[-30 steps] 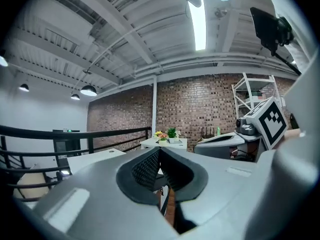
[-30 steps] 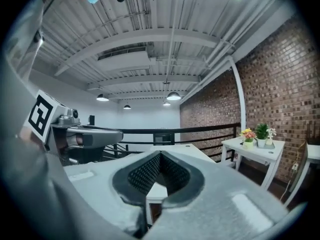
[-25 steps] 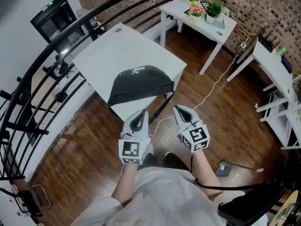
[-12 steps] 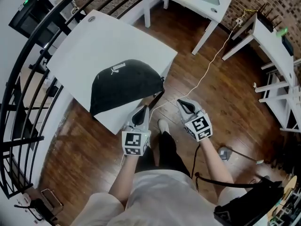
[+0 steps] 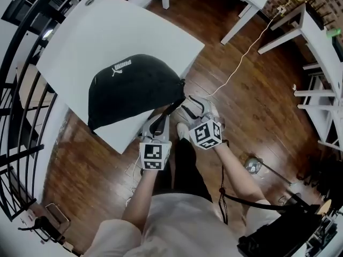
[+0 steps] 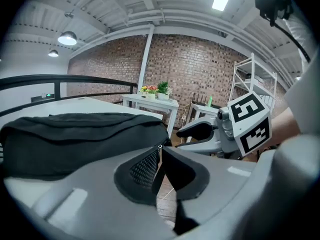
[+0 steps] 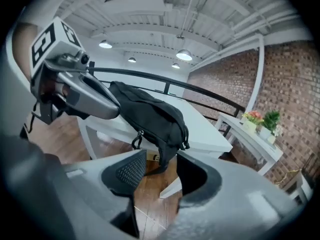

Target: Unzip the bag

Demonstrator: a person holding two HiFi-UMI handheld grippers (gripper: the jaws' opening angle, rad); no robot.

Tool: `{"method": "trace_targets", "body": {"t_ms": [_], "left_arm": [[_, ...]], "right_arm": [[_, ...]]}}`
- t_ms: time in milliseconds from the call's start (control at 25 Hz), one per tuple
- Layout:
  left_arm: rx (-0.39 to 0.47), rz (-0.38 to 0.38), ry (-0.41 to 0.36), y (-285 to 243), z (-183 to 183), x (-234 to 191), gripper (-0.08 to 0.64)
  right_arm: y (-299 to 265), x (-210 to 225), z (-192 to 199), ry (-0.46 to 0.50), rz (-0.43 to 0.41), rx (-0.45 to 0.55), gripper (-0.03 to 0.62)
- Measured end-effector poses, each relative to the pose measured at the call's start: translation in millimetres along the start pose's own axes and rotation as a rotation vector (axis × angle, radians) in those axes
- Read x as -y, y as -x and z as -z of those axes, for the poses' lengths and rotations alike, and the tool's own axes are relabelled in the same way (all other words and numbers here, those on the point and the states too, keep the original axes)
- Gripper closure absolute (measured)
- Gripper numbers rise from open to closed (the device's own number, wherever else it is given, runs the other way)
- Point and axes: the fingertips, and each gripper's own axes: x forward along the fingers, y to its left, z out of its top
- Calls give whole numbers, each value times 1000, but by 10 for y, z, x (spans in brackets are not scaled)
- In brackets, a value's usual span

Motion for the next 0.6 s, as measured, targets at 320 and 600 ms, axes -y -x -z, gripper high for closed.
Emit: {"method": "trace_targets", "body": {"t_ms": [320, 600], "left_arm": [[-22, -31, 36, -44, 247, -129, 466], [-14, -1, 43, -1, 111, -39, 426]], "right_arm": [[-347, 95, 2, 91, 113, 7, 423], [-180, 86, -250, -57, -27, -8, 490]]}}
